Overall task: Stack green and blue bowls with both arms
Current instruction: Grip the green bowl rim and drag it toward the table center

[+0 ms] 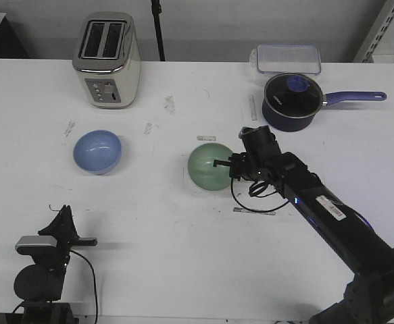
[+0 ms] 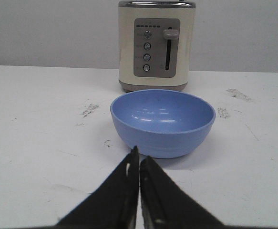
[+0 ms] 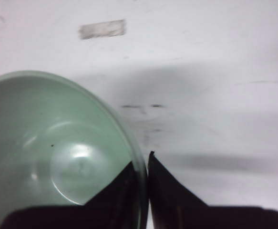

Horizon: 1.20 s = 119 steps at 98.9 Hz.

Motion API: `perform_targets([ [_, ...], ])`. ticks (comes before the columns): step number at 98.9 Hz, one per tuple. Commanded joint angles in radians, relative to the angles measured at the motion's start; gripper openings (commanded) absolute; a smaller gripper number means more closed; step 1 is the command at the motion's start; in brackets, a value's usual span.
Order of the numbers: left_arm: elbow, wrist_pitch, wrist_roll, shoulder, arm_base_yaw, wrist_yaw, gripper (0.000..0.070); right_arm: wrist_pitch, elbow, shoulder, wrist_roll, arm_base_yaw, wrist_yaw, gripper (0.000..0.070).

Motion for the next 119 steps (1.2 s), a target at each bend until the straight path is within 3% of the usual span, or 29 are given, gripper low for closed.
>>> perform_targets([
  [1,-0.023,0.016,0.008,-0.002,0.001,0.001,0.0001,0.027,0.021,0.033,0.063,0.012,0.004,0.0006],
  [93,-0.023,0.016,0.008,-0.002,0.001,0.001,0.0001,0.051,0.021,0.132,0.083,0.054,0.034,0.0013],
  [102,-0.023,0.016,0.008,-0.002,0.001,0.001,0.0001,0.051,0.021,0.132,0.083,0.055,0.034,0.0035],
  [119,-0.023,0.016,0.008,-0.002,0.001,0.001,0.0001,0.051,0.021,0.132,0.082,0.055,0.034,0.0178],
])
